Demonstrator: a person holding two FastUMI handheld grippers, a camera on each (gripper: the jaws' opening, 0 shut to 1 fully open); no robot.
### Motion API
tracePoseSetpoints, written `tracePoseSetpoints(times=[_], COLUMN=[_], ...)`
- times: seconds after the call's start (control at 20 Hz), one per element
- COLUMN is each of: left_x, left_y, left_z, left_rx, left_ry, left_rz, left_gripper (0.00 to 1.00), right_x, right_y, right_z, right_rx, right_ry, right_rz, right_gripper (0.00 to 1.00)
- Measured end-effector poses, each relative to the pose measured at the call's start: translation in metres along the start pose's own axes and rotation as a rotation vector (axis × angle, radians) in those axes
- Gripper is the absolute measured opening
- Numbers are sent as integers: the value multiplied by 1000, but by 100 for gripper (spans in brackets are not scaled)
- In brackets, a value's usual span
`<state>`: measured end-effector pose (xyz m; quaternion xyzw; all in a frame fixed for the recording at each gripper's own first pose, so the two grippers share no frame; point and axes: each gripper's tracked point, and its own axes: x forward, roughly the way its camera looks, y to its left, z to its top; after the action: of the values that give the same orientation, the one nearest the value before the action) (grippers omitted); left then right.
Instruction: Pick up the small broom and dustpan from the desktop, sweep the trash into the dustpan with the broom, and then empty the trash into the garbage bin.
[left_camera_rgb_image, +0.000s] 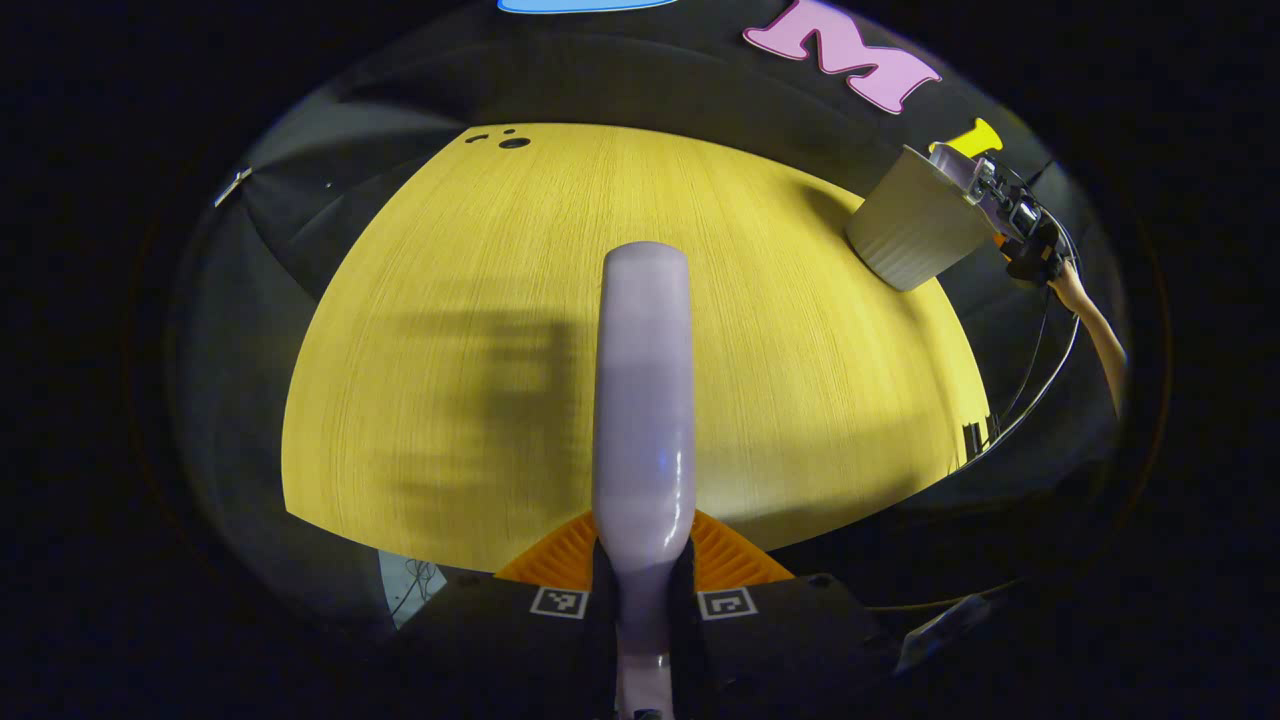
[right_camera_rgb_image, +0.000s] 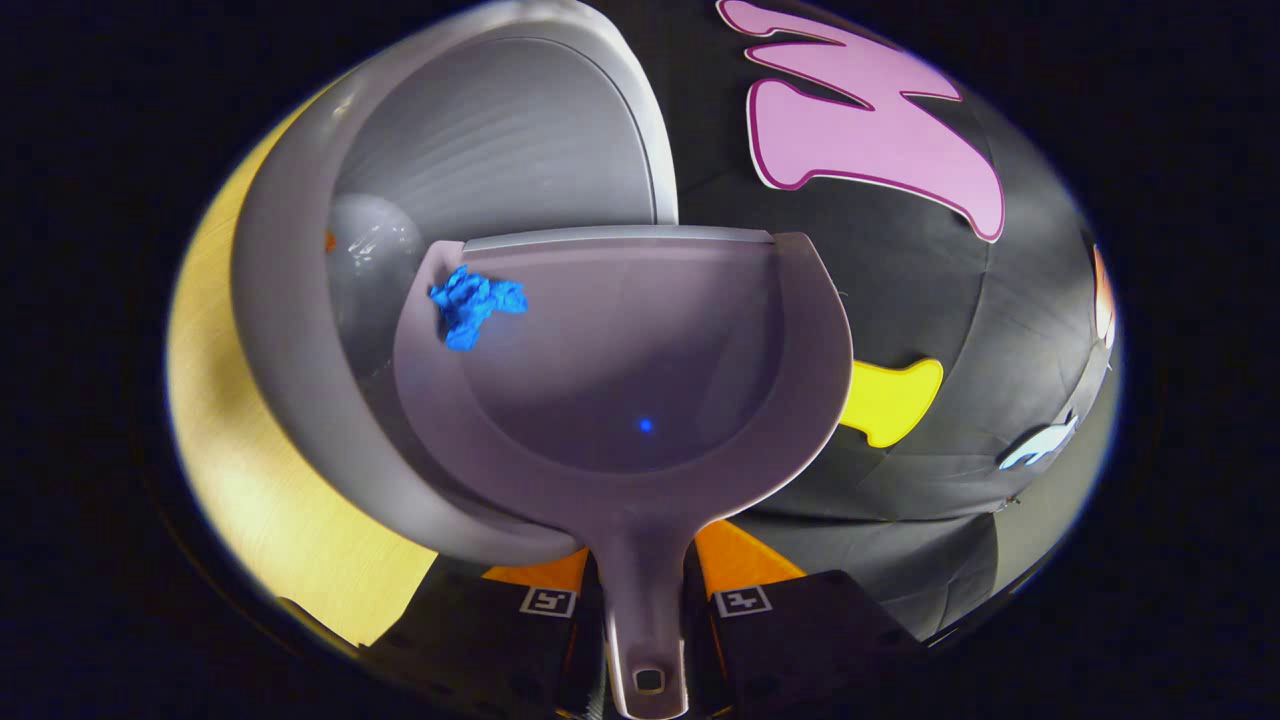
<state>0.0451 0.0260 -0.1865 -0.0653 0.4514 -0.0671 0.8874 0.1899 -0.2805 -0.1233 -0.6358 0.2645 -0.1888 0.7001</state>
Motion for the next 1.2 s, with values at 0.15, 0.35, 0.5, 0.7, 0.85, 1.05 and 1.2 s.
tracePoseSetpoints(times=[0.15,0.35,0.5,0.7,0.85,1.05,1.2], left_x=[2,7,9,8,6,3,-2], left_y=[-4,-11,-16,-23,-30,-38,-47], left_z=[-2,-1,0,2,1,-2,-6], left_rx=[11,5,14,21,42,72,85], left_ry=[12,13,9,-7,-15,-24,-40], left_rz=[-1,-25,-26,-30,-33,-36,-37], left_gripper=[27,25,25,25,24,25,25], right_x=[-2,-1,-6,-15,-30,-60,-92], right_y=[-12,-46,-61,-69,-77,-93,-94], right_z=[5,-5,-17,-34,-42,-53,-54], right_rx=[34,60,76,198,353,504,642], right_ry=[-1,4,2,29,40,29,4], right_rz=[-39,-110,-129,-98,-50,-23,31], right_gripper=[35,35,35,35,35,35,35])
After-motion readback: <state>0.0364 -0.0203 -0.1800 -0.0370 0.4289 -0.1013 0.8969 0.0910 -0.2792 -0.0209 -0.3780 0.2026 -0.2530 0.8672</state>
